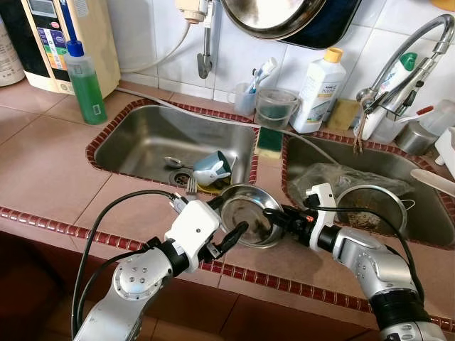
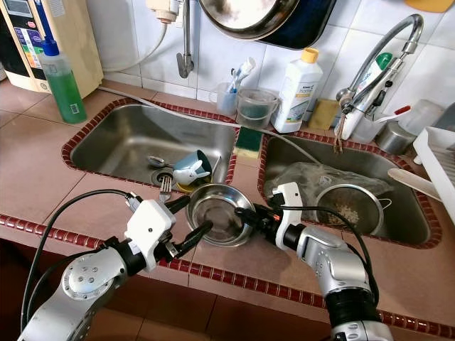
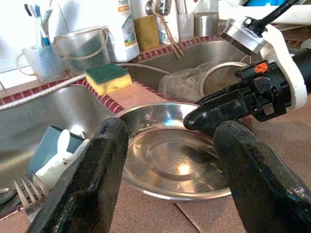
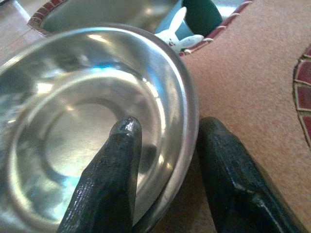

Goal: Kitchen organization

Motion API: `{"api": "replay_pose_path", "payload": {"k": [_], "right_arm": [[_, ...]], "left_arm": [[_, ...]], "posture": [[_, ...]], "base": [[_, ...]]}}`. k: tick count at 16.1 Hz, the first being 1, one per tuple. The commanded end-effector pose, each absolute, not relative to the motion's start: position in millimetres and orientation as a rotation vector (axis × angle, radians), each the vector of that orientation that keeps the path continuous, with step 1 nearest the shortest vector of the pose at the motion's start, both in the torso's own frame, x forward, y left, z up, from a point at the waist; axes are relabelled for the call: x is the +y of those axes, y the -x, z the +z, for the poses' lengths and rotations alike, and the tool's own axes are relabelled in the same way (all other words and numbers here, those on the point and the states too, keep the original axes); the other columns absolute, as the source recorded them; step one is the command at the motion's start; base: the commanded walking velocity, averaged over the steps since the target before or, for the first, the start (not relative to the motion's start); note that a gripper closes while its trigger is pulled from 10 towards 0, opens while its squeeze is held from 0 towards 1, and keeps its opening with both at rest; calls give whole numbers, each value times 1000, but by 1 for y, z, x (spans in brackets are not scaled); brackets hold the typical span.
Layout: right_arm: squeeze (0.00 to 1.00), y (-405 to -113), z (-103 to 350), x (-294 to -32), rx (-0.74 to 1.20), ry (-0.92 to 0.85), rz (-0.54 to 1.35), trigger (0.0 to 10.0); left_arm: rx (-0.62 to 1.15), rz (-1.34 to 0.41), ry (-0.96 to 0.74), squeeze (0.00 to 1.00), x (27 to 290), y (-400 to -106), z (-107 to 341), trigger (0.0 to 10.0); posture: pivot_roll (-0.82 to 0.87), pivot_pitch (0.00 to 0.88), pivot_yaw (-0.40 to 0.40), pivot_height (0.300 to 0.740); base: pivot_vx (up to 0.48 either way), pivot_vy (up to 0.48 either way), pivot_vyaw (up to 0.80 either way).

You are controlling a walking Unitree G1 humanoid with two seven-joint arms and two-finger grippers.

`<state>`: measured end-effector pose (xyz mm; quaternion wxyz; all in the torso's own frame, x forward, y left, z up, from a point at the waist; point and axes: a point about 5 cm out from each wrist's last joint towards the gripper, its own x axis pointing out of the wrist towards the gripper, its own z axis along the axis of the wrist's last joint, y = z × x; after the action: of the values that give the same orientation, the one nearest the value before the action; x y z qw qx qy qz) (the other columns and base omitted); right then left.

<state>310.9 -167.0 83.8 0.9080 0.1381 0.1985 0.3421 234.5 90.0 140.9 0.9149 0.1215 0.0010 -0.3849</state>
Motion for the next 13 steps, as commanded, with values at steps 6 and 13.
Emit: {"api": "replay_pose_path", "payload": {"k": [6,13], "right_arm": [[0,-316,87,-179,404,-309,637,0],[0,-322,90,-185,387,-325,589,0]], "left_arm": [[-13,-789,-248,0,89,-235,148,10000],[-22,-768,-236,0,92,-239,152,10000]], "posture": [[2,17,-113,732],[5,20,-111,732]], "base": [[0,0,0],[0,0,0]]}}
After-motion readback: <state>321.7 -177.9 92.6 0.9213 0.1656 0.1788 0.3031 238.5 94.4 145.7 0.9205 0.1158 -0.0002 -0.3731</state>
